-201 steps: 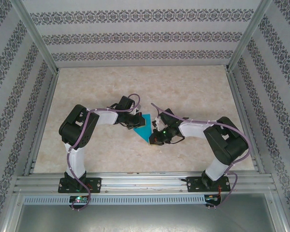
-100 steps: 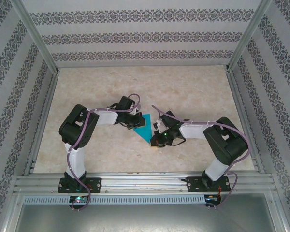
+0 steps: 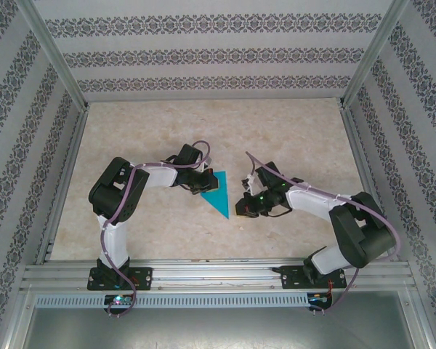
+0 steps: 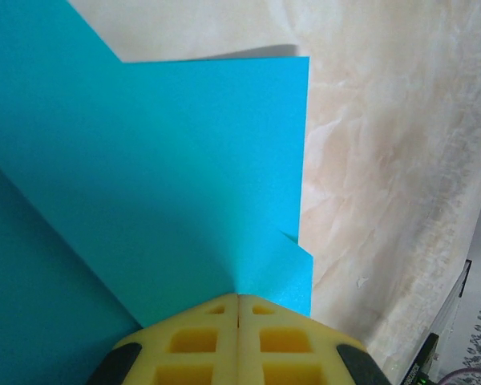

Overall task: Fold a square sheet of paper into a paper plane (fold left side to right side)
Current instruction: Fourth fold the wing at the center of the table.

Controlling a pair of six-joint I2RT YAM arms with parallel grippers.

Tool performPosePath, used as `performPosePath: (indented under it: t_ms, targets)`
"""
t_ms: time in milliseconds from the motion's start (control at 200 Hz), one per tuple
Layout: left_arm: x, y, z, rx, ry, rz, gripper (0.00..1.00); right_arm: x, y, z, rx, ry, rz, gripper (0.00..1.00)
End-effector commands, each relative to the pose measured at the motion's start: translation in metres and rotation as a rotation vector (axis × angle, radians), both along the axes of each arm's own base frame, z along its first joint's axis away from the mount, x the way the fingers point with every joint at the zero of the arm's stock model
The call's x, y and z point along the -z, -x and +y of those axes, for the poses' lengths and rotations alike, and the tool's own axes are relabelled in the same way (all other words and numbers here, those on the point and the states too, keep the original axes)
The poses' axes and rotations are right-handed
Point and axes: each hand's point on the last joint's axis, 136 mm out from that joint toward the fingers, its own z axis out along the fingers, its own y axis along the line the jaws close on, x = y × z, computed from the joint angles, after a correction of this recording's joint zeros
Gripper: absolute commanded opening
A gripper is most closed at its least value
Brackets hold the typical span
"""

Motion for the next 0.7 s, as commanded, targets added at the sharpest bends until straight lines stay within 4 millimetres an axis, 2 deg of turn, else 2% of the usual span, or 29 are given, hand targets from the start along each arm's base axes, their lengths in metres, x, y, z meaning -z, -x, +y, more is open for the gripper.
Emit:
performPosePath:
  t_ms: [0, 135, 370, 535, 694]
  targets:
    - [0.037, 0.008, 0.024, -0.068, -0.13, 0.076, 0.0, -0.011, -0.011, 0.015, -0.047, -0.042, -0.04, 0.0]
    - [0.039, 0.008, 0.023, -0.069, -0.131, 0.081, 0.0, -0.003, -0.018, 0.035, -0.086, -0.017, -0.052, 0.0]
    - [0.042, 0.01, 0.024, -0.068, -0.135, 0.089, 0.0, 0.014, -0.029, 0.051, -0.101, 0.019, -0.053, 0.01]
    - [0.042, 0.01, 0.025, -0.067, -0.14, 0.089, 0.0, 0.033, -0.027, 0.044, -0.101, 0.088, -0.016, 0.0]
    - [0.044, 0.01, 0.027, -0.065, -0.154, 0.088, 0.0, 0.043, -0.023, 0.034, -0.085, 0.14, 0.001, 0.0]
